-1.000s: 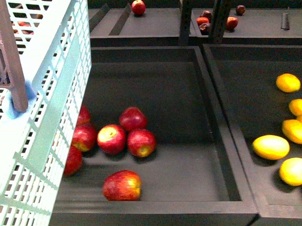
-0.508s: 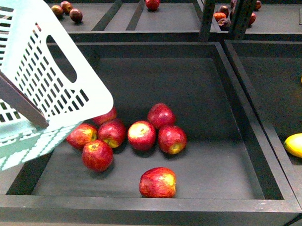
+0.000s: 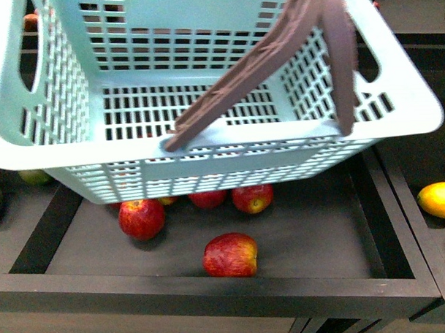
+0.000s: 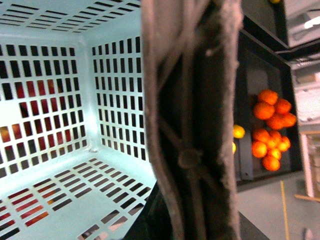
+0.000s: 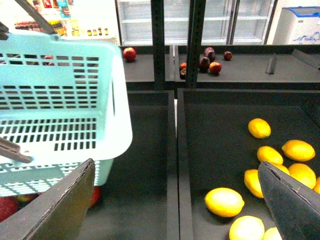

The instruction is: Pick lemon and mango into basket

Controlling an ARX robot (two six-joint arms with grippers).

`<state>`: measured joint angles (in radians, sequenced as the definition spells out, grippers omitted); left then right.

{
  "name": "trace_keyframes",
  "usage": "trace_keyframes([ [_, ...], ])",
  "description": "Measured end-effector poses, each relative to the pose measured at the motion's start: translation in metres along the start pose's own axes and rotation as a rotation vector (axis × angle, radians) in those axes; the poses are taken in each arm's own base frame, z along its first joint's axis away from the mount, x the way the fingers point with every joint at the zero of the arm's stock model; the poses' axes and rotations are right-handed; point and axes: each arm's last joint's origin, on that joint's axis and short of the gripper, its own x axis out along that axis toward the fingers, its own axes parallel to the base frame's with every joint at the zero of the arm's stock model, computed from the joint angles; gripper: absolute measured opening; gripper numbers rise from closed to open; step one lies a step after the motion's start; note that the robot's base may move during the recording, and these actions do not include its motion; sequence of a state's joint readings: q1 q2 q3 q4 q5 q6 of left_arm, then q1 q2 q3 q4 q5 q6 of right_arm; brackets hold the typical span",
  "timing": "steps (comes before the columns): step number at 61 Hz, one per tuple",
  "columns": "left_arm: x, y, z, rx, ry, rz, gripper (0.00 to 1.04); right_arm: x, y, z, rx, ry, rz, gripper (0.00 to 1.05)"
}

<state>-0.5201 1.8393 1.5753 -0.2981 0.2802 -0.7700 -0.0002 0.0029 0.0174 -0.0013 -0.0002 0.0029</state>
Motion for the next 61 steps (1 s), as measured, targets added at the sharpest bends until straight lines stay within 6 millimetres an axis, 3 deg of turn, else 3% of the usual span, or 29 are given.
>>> trace_keyframes([
  [7, 0.002, -0.018, -0.011, 0.002, 0.032, -0.08, 0.05, 0.0, 0.0, 0.0, 0.0, 0.0, 0.0, 0.96],
  [23, 0.002, -0.017, -0.01, -0.008, 0.016, -0.066, 0.05, 0.0, 0.0, 0.0, 0.003, 0.003, 0.002, 0.96],
  [32, 0.001, -0.014, -0.007, -0.011, 0.0, -0.052, 0.05, 0.003, -0.001, -0.002, 0.229, 0.216, 0.013, 0.96],
  [43, 0.001, -0.015, -0.008, -0.011, 0.015, -0.066, 0.05, 0.014, -0.014, 0.033, 0.375, 0.081, -0.008, 0.96],
  [51, 0.002, -0.017, -0.01, -0.01, 0.024, -0.074, 0.05, 0.047, -0.031, 0.047, 0.381, 0.061, -0.082, 0.96],
  [56, 0.002, -0.017, -0.009, -0.01, 0.016, -0.067, 0.05, 0.101, -0.048, 0.039, 0.401, 0.169, -0.16, 0.96],
  [61, 0.002, -0.017, -0.009, -0.01, 0.013, -0.064, 0.04, 0.142, -0.061, 0.021, 0.432, 0.307, -0.241, 0.96],
])
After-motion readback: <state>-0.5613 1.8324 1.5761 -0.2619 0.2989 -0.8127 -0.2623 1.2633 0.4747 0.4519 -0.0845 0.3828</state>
